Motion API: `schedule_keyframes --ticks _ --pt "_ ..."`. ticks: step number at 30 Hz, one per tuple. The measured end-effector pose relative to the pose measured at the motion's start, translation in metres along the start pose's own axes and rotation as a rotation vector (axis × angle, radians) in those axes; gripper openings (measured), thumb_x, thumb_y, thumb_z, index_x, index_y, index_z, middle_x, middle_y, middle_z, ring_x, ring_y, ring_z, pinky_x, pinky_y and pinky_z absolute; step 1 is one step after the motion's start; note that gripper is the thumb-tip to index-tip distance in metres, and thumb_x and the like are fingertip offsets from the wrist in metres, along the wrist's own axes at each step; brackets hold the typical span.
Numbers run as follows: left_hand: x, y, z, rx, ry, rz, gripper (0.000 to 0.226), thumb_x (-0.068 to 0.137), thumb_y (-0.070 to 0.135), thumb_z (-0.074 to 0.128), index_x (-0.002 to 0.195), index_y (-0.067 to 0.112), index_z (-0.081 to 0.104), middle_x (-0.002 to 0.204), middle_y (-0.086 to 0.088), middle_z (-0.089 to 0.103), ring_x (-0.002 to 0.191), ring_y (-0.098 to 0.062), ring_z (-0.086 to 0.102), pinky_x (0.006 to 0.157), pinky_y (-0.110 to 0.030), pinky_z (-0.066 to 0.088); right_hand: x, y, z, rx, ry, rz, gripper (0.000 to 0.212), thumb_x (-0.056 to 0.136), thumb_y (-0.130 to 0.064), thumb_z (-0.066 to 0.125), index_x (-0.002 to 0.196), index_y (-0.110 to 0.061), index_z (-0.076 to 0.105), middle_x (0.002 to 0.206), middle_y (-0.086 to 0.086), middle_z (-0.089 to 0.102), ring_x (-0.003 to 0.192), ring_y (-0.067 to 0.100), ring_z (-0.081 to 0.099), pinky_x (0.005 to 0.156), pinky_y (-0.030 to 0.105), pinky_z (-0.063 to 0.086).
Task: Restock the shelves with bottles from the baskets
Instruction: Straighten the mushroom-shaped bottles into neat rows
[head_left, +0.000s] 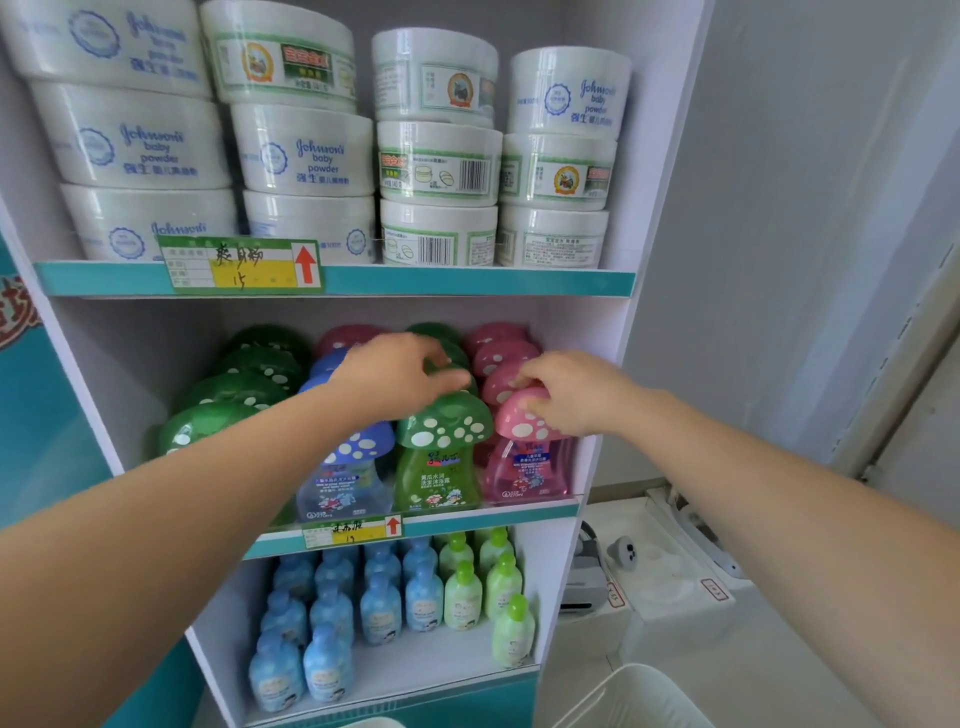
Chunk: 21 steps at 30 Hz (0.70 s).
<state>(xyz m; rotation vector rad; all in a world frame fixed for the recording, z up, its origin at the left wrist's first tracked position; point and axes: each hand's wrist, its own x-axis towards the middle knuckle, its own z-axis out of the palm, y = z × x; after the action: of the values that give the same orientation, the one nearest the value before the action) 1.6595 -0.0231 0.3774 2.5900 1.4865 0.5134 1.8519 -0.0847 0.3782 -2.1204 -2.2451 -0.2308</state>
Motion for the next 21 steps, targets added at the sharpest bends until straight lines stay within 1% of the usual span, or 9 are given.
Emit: schedule_keyframes --ticks 1,2,4,6,8,11,14,19,21 --pt "0.004 -0.004 -0.001 -0.055 0.05 -0.013 0.037 0.092 0.045 0.052 0.12 0.022 0.062 0.119 -0.002 0.064 0.109 -0.024 0.058 0.094 -0.035 0.045 0.003 0.0 -0.001 0.039 0.041 0.025 0.032 0.094 -0.03 0.05 0.124 -0.02 0.058 0.125 0.005 0.057 0.111 0.026 0.054 0.089 0.033 0.044" --pt "0.01 -0.009 -0.002 -0.04 0.072 -0.013 0.031 0.095 0.036 0.05 0.12 0.021 0.063 0.121 -0.004 0.064 0.11 -0.026 0.058 0.093 -0.035 0.046 0.005 0.0 -0.002 0.064 0.078 0.051 0.03 0.095 -0.028 0.049 0.122 -0.019 0.06 0.123 0.005 0.058 0.11 0.026 0.055 0.087 0.033 0.043" --pt "0.02 -0.016 0.001 0.067 0.016 -0.011 0.033 0.096 0.026 0.049 0.126 0.022 0.06 0.128 -0.005 0.061 0.115 -0.027 0.055 0.097 -0.036 0.045 0.012 -0.001 -0.001 0.09 0.106 0.098 0.029 0.095 -0.023 0.051 0.121 -0.019 0.062 0.121 0.005 0.061 0.107 0.027 0.057 0.086 0.033 0.046" --pt "0.029 -0.021 0.006 0.157 -0.068 -0.014 0.04 0.092 0.029 0.056 0.132 0.023 0.055 0.132 -0.005 0.057 0.118 -0.028 0.053 0.101 -0.042 0.043 0.022 -0.001 0.0 0.132 0.089 0.134 0.03 0.092 -0.021 0.055 0.121 -0.02 0.063 0.122 0.005 0.062 0.107 0.027 0.058 0.09 0.035 0.049" --pt "0.036 -0.025 0.01 0.216 -0.112 -0.015 0.048 0.088 0.035 0.061 0.134 0.025 0.052 0.13 -0.005 0.057 0.117 -0.029 0.053 0.099 -0.046 0.044 0.033 -0.001 0.001 0.196 0.077 0.158 0.033 0.09 -0.025 0.06 0.122 -0.021 0.062 0.126 0.003 0.061 0.111 0.026 0.058 0.095 0.035 0.048" --pt "0.039 -0.027 0.016 0.269 -0.12 -0.002 0.044 0.086 0.04 0.061 0.126 0.024 0.055 0.122 -0.005 0.06 0.111 -0.03 0.055 0.094 -0.046 0.046 0.046 0.0 0.0 0.222 0.043 0.174 0.038 0.085 -0.025 0.066 0.123 -0.021 0.062 0.13 0.001 0.059 0.113 0.024 0.057 0.096 0.033 0.048" --pt "0.041 -0.029 0.02 0.268 -0.096 -0.004 0.036 0.086 0.041 0.061 0.116 0.021 0.06 0.115 -0.006 0.062 0.107 -0.03 0.056 0.093 -0.045 0.046 0.056 0.0 0.004 0.201 0.002 0.192 0.046 0.082 -0.023 0.07 0.126 -0.02 0.06 0.129 0.003 0.059 0.112 0.025 0.058 0.095 0.033 0.049" --pt "0.045 -0.028 0.022 0.222 -0.089 -0.026 0.046 0.087 0.043 0.061 0.12 0.011 0.059 0.118 -0.011 0.061 0.109 -0.03 0.057 0.091 -0.038 0.048 0.062 0.003 0.008 0.081 0.013 0.144 0.042 0.082 -0.027 0.072 0.122 -0.019 0.062 0.123 0.004 0.062 0.107 0.026 0.06 0.09 0.031 0.05" --pt "0.046 -0.027 0.023 0.213 -0.09 -0.033 0.048 0.087 0.043 0.061 0.12 0.009 0.059 0.118 -0.012 0.062 0.108 -0.03 0.057 0.091 -0.038 0.049 0.062 0.004 0.007 0.051 0.005 0.114 0.042 0.083 -0.028 0.071 0.122 -0.018 0.061 0.123 0.005 0.062 0.106 0.027 0.059 0.087 0.03 0.049"
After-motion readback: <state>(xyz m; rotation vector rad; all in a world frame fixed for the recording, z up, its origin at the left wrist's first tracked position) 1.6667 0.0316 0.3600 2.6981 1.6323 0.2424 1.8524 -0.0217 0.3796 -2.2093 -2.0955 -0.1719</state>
